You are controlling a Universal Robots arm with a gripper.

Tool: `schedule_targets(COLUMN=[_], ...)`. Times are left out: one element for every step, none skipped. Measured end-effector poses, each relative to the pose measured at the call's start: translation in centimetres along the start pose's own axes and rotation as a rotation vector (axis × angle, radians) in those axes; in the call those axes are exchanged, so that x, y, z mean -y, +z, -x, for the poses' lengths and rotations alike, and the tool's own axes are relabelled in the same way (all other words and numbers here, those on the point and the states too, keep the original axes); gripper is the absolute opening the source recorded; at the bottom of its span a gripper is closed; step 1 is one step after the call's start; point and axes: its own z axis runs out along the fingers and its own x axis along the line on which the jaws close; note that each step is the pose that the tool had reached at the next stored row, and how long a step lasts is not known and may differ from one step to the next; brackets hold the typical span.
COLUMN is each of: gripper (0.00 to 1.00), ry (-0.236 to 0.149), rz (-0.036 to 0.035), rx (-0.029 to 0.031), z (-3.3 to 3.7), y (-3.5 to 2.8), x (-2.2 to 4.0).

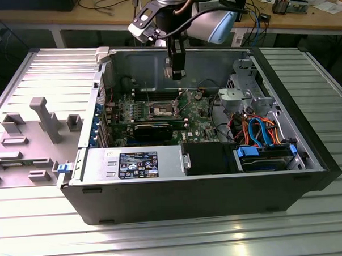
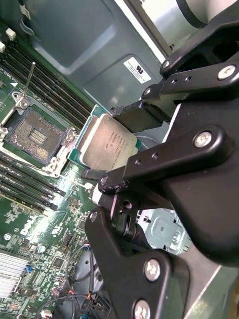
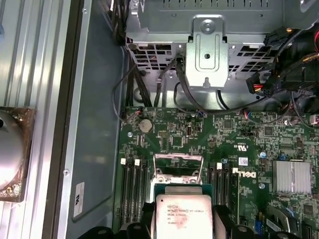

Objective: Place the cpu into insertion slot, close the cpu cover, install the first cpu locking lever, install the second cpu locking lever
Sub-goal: 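Place the cpu into insertion slot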

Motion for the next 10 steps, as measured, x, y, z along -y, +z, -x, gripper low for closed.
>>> schedule_targets(gripper=[0.54,0.54,0.54,0.54,0.54,0.54,0.54,0.54,0.54,0.54], ry=[0.000,0.002,0.002,0.003,0.003,0.003,0.003,0.004,0.005,0.005], rz=[0.0000,-0.0009,-0.0013,-0.0014,-0.0014,-0.0015,-0.0016,-0.0016,-0.0014,-0.0014], rx=[0.0001,0.0002,0.0002,0.0003,0.0003,0.0003,0.0005,0.0006,0.0004,0.0005], z=[0.00,0.01,0.01,0.01,0.02,0.02,0.02,0.02,0.02,0.02], y=[0.16,0.36,0.53,0.68,0.77,0.86,0.88,0.88,0.89,0.90], x=[0.01,0.04,0.05,0.07,0.07,0.08,0.08,0.08,0.08,0.08])
